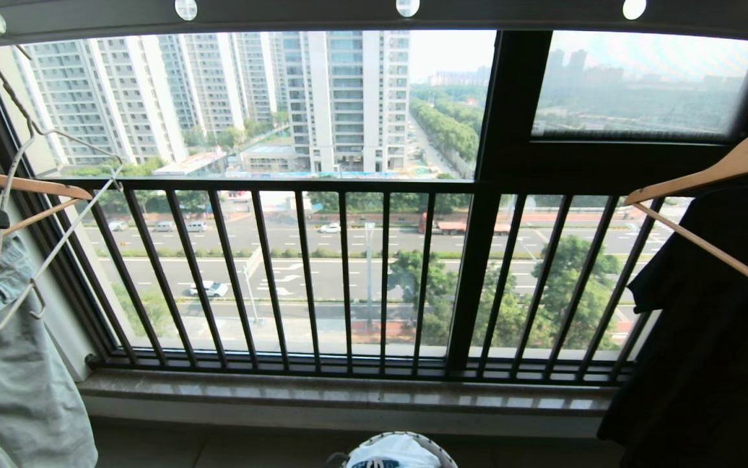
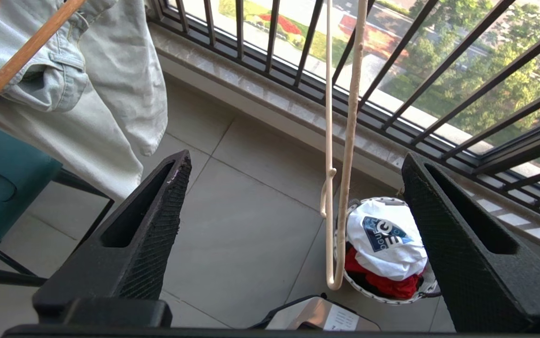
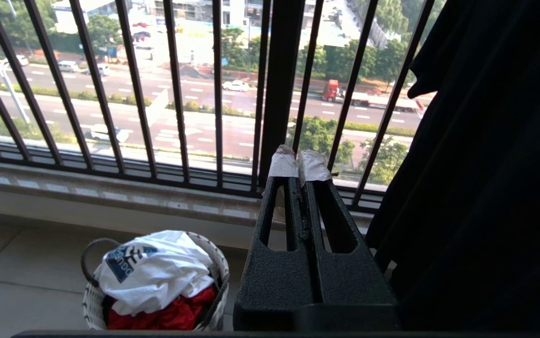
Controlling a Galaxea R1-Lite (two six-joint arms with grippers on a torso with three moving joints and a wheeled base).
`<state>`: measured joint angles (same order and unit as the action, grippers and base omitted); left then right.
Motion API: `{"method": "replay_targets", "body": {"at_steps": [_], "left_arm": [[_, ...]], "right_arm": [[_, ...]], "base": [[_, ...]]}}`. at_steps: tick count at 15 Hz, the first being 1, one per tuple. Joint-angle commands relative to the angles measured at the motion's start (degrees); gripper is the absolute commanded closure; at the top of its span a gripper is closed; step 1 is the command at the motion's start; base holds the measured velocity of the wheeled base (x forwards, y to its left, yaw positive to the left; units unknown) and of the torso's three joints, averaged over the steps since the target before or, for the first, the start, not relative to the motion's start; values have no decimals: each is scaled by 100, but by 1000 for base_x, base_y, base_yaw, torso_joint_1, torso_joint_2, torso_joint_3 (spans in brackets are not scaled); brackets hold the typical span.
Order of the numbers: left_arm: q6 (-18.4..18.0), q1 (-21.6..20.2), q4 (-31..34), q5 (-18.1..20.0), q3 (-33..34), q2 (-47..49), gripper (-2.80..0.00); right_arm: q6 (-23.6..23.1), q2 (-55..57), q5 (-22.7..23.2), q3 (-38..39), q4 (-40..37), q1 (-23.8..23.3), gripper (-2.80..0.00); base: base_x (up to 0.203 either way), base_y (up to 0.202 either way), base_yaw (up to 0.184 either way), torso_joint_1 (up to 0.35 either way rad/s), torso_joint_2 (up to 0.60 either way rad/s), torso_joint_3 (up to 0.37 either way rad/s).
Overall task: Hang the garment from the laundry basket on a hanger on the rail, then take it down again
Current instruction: Pick up the clothes rack on the clothesline
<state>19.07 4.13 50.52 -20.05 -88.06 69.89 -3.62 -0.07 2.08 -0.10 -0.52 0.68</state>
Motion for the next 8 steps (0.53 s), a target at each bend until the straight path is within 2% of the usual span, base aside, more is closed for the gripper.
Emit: {"method": "replay_targets", "body": {"at_steps": [1,4,8], "left_arm": [[1,5,-250,3,79,180,-280],[-24,1,-779,2,178,452,-280],[9,0,-842,-25,140,807,-280]], "right_arm": [[-7,7,2,1,0,2,0],[1,7,2,1,-8,2,0],[-7,7,2,1,0,2,0]], "base": [[0,0,0,0,0,0],[0,0,0,0,0,0],[0,0,0,0,0,0]]}}
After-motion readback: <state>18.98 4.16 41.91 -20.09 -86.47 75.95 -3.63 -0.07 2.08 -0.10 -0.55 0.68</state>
